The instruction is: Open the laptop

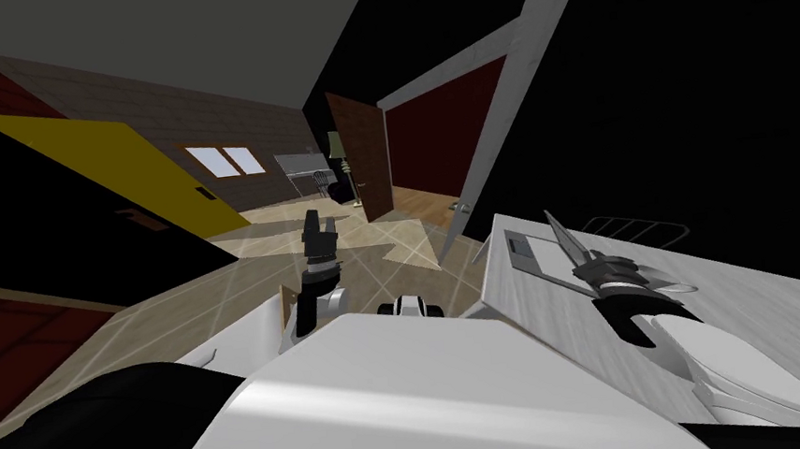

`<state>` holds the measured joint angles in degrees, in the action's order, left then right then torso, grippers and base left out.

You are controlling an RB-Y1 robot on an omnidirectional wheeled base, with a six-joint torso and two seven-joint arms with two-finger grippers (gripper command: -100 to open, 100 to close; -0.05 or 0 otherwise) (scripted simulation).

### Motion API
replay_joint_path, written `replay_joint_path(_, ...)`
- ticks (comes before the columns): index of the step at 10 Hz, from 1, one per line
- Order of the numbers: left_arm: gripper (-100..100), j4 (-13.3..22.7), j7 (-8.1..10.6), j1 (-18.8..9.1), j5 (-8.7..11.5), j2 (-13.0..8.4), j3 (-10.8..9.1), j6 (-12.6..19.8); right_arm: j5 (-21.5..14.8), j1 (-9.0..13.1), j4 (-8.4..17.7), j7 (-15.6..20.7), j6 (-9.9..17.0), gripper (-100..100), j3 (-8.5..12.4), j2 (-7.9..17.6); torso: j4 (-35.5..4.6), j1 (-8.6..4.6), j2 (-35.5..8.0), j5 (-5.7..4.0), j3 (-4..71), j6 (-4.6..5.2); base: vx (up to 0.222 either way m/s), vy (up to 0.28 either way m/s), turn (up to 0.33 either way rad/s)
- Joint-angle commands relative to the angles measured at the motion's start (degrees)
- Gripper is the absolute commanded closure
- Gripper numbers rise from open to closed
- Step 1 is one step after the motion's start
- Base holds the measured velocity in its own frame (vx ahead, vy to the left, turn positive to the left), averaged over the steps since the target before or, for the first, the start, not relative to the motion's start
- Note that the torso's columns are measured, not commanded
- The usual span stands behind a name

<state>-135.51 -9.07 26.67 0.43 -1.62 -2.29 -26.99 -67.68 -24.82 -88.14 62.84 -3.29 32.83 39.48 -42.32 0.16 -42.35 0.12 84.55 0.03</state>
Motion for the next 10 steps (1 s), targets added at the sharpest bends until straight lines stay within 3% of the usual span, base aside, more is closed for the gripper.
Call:
replay_joint_path(1,0,0.0,0.0,0.0,0.0,0.0,0.0,0.0,-3.5,-0.6,-0.9,3.8,1.1,100,-0.6,-1.4,0.0,-0.02,0.0,0.03,0.0,-0.01,0.044,0.026,0.029)
replay_joint_path(4,0,0.0,0.0,0.0,0.0,0.0,0.0,0.0,-7.5,-1.6,-2.1,7.7,2.8,100,-1.6,-2.9,0.0,0.01,0.0,0.03,0.0,-0.02,0.04,0.024,0.027)
replay_joint_path(5,0,0.0,0.0,0.0,0.0,0.0,0.0,0.0,-6.6,-1.5,-1.8,6.6,2.5,100,-1.6,-2.7,0.0,0.02,0.0,0.03,0.0,-0.04,0.017,0.013,0.008)
replay_joint_path(6,0,0.0,0.0,0.0,0.0,0.0,0.0,0.0,-8.3,-1.7,-1.9,8.4,3.5,100,-2.4,-3.7,0.0,-0.04,-0.1,0.04,0.0,-0.01,0.012,-0.004,0.044)
replay_joint_path(7,0,0.0,0.0,0.0,0.0,0.0,0.0,0.0,-6.6,-2.2,-1.3,6.6,1.9,-100,-1.2,-1.5,0.0,-0.09,0.0,-0.01,0.0,-0.04,0.029,0.03,-0.037)
replay_joint_path(10,0,0.0,0.0,0.0,0.0,0.0,0.0,0.0,-4.7,-3.5,-0.4,4.7,-0.1,-100,0.6,2.3,0.0,-0.08,0.1,-0.05,0.1,-0.02,0.042,0.06,-0.057)
